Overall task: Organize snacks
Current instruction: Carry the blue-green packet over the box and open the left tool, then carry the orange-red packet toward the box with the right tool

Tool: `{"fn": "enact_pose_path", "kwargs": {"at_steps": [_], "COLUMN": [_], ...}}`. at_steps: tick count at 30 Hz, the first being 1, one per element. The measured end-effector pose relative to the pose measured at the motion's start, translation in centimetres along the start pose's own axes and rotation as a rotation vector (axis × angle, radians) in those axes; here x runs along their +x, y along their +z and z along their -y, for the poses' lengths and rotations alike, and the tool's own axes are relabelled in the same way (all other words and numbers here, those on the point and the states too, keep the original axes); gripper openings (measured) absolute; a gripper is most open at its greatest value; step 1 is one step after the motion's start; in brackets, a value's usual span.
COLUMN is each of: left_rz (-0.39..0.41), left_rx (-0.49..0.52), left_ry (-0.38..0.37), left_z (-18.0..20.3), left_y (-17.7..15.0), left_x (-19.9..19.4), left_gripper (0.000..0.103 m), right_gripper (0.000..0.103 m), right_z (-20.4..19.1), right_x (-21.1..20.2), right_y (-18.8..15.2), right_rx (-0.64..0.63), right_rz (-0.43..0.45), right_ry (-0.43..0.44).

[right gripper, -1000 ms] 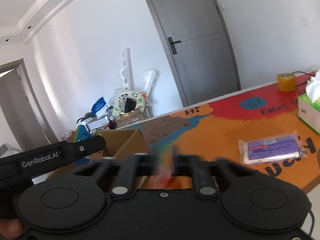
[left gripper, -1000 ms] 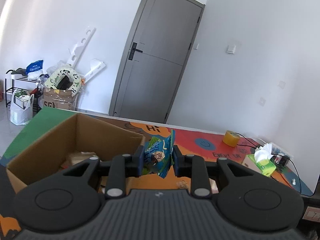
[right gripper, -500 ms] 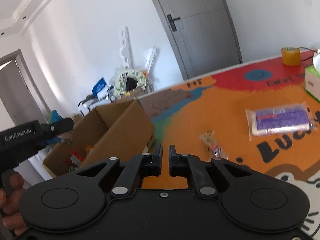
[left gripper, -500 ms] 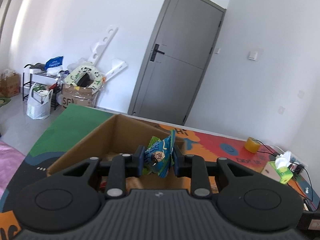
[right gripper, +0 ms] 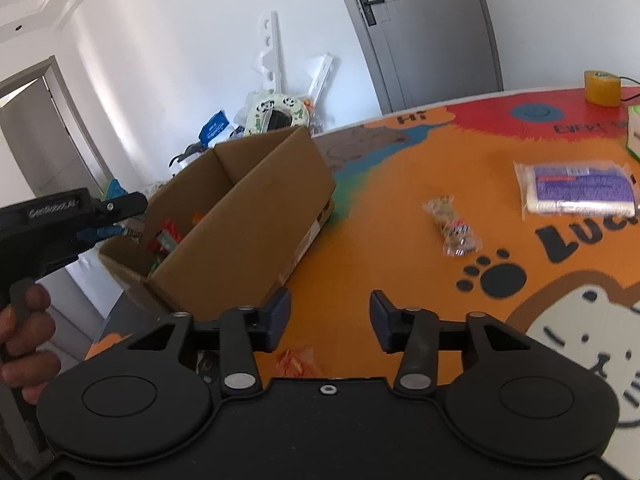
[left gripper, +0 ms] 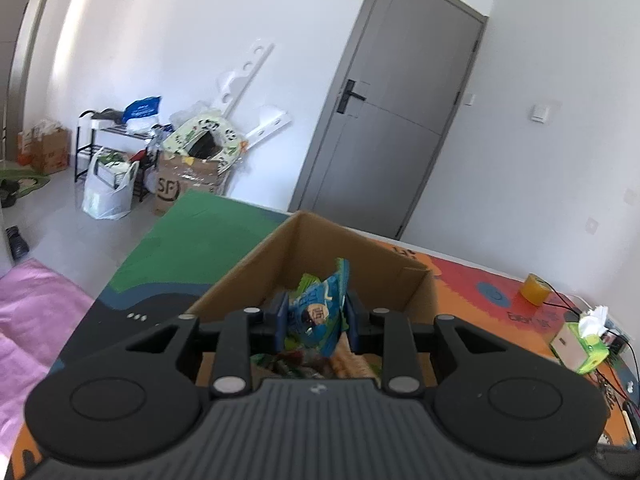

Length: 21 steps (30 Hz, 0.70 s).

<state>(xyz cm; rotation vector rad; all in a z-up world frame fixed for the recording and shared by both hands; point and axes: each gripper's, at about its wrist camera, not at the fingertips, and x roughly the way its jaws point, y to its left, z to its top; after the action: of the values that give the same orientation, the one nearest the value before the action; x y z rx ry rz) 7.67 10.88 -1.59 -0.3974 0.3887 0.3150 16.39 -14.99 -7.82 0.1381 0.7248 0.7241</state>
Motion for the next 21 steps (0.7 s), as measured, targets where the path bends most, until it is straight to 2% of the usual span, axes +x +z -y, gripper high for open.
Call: {"fn": "enact_pose_path", "kwargs": {"at_steps": [2,4,8,10,12,13,21], "left_rz": [-0.008,-0.011,0.028,0.028,0.028,0.028,0.020], "left_rx": [-0.002,-0.020,-0.010,-0.016,-0.020,-0.021,-0.041], "left_ry": [0.023,0.036,0.042,0.036,0.030,0.034,0.029], "left_z": [-0.3,-0.7,-0.5,-0.7,-1.0,-1.0,-1.9], "left_y": [0.1,0.3,0.5,0.7,0.7,0.7,0.5], "left_x": [0.3,0.3,-0.4,-0.4,-0.5,-0.5,-0.5], "left_gripper": [0.035,0.053,0.058,0.058,0.058,0.058,0.058], "right_gripper": [0.052,0.057,0.057,0.053,0.026,0.022,0.010], "right_z": [-0.4,-0.7,-1.2,-1.3,-1.3,-1.3,-1.5], "right_x": [0.0,0.0,0.3,0.5,0.8,0.9,0.8], "right_y": [-0.6,-1.0,-1.4,-1.7,-2.0,-2.2,-1.3], "right_rx": [-0.020,-0.037,-0.072,-0.084,-0.092,-0.093,-0.112], "right_rz": [-0.017,-0.029,-0.057,-0.074,-0.093,-0.099,-0.063], "right_ry": [0.009,0.012,0.011,0.009,0.007,0.020,0.016]}}
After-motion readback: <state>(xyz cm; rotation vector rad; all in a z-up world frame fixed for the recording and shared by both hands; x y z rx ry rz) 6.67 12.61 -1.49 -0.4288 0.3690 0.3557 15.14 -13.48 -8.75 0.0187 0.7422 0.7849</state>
